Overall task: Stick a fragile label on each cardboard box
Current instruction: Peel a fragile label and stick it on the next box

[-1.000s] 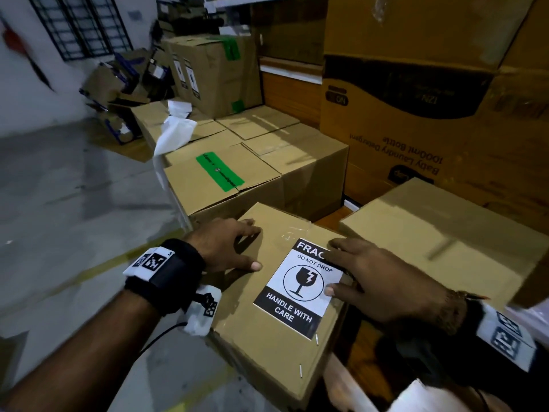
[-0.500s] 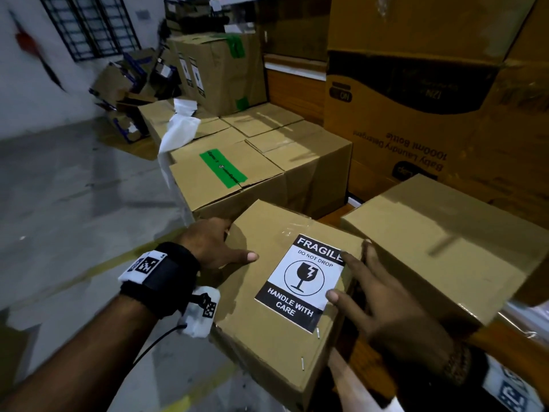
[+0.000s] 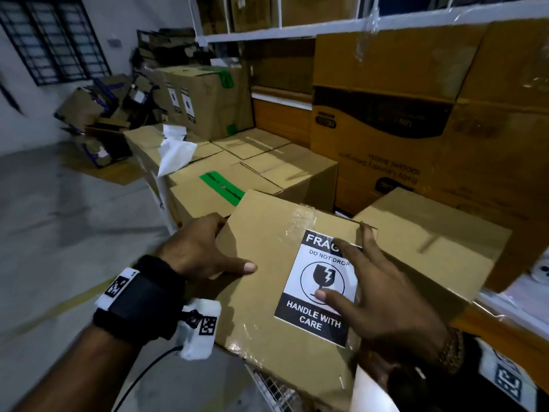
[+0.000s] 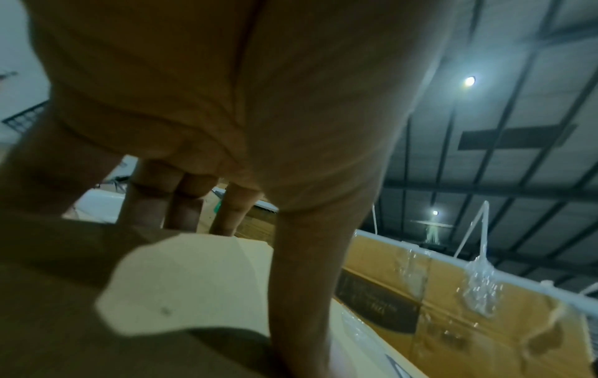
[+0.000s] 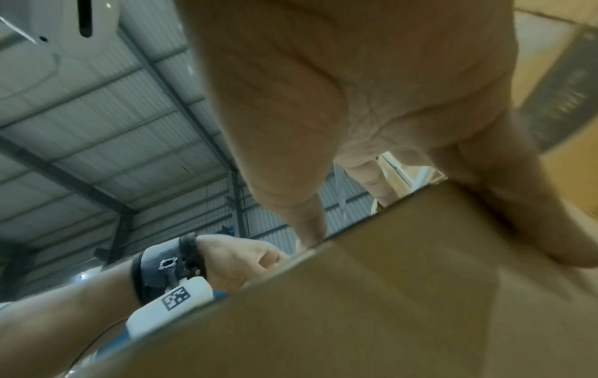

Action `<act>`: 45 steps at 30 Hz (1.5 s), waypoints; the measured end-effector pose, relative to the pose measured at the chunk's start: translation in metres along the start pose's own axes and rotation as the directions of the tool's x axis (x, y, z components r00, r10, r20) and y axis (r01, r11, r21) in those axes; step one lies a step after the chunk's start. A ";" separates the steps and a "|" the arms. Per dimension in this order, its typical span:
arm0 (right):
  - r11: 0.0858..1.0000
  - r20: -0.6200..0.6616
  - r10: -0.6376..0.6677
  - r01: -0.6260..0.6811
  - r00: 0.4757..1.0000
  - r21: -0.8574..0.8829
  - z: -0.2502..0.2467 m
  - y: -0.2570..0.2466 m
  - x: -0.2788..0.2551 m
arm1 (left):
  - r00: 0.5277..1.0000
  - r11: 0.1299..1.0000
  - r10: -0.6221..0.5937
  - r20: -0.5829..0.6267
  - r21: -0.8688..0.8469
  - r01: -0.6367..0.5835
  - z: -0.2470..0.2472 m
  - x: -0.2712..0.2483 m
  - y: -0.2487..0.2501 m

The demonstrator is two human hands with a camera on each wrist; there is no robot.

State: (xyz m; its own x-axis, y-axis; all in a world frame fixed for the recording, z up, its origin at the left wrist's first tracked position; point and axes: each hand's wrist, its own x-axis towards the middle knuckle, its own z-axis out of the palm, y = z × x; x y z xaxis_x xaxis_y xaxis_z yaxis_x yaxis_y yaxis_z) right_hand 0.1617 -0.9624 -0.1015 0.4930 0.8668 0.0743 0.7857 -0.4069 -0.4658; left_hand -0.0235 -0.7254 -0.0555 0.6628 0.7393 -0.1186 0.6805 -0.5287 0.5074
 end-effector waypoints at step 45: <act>0.996 -0.753 0.003 0.067 0.658 0.062 0.004 -0.331 0.217 | 0.803 0.745 0.426 -0.417 -0.342 -0.573 -0.259 0.182 -0.191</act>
State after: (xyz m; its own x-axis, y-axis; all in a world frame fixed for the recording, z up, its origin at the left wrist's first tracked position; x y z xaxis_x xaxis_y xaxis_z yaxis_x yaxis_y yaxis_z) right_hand 0.0072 -0.6385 0.0656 0.6077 0.3520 0.7119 0.7923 -0.3292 -0.5136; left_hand -0.1133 -0.3822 0.0468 0.6915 0.5424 0.4771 0.0204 -0.6749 0.7376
